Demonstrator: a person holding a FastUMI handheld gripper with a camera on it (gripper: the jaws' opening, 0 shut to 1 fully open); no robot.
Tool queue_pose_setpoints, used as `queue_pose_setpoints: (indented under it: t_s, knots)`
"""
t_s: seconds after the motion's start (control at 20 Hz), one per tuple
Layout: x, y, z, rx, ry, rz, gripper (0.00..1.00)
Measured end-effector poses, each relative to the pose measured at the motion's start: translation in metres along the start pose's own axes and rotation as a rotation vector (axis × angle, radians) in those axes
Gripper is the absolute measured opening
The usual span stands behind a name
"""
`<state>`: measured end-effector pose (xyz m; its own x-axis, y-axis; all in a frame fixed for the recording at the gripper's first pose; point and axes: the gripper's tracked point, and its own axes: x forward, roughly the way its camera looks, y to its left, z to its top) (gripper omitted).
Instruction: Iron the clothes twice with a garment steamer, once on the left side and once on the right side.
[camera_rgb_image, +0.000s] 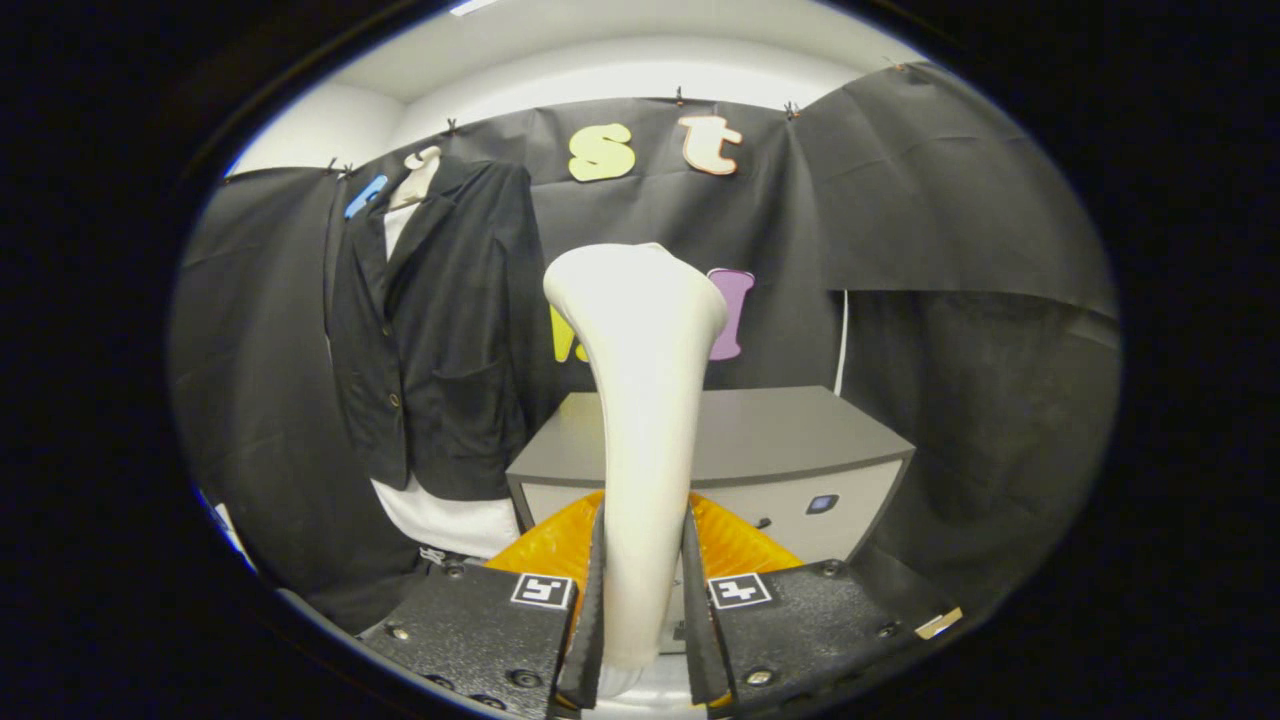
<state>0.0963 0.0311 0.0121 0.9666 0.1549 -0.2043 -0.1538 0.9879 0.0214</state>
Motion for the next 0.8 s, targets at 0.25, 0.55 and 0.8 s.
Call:
queue_pose_setpoints:
  t_s: [0.25,0.55,0.8]
  knots:
    - [-0.004,-0.019,-0.008,0.012,0.004,-0.006,0.36]
    - [-0.011,-0.029,-0.002,0.028,-0.016,-0.011,0.36]
    - [-0.019,-0.033,-0.003,0.021,-0.017,-0.016,0.36]
